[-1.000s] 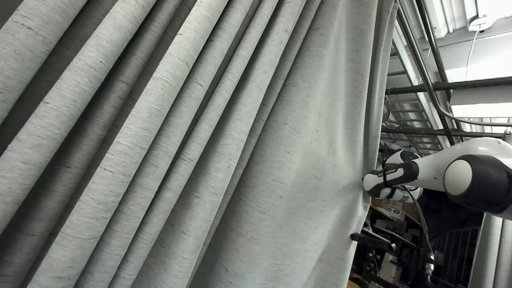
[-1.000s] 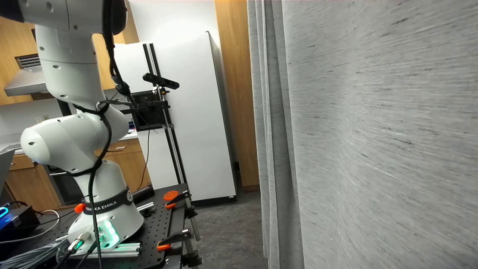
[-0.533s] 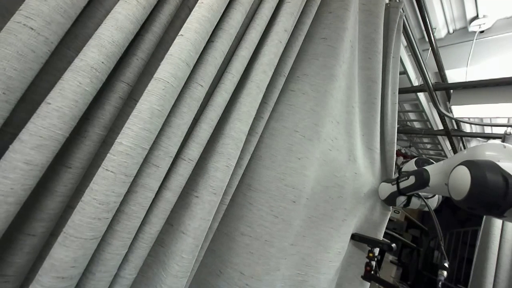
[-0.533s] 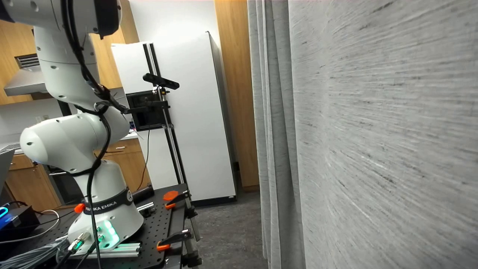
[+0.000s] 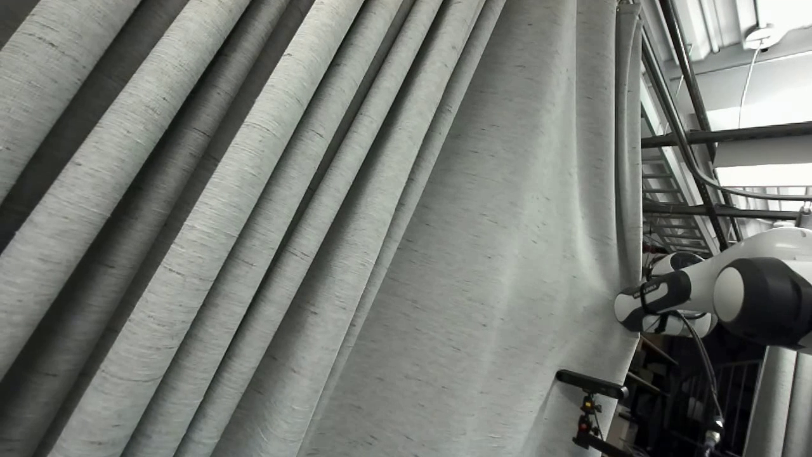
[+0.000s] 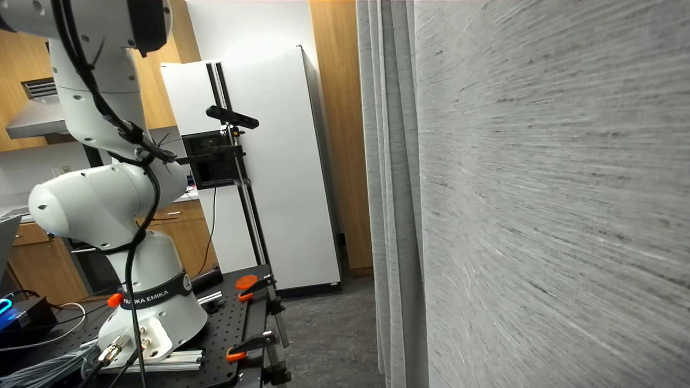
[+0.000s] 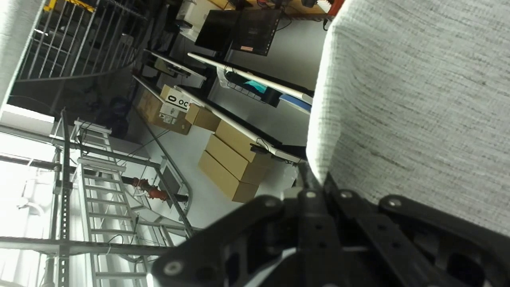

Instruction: Open the curtain and close it

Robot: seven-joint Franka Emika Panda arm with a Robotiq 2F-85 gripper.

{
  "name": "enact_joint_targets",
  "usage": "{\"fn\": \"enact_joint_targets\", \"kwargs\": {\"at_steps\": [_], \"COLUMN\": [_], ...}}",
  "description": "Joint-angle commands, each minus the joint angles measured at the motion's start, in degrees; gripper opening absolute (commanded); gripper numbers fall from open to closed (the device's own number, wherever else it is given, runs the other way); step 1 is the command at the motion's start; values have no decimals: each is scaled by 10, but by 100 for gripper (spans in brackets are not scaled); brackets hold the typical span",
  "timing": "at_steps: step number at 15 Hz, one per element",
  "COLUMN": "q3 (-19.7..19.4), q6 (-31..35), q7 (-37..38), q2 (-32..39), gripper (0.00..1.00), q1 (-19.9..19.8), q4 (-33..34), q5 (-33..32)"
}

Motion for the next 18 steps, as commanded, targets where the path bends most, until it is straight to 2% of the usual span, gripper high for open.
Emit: {"fn": "enact_joint_targets", "kwargs": {"at_steps": [1,8,9,18], "q3": [-17,-16,-1,-5], "q6": [-25,-29,0,0], "q7": [11,16,2,3], "q2": [51,85,41,51], "gripper": [0,0,1,1], "q1": [-16,-14,0,0], "q4": [-9,27,41,50], "q5": [2,4,0,0]}}
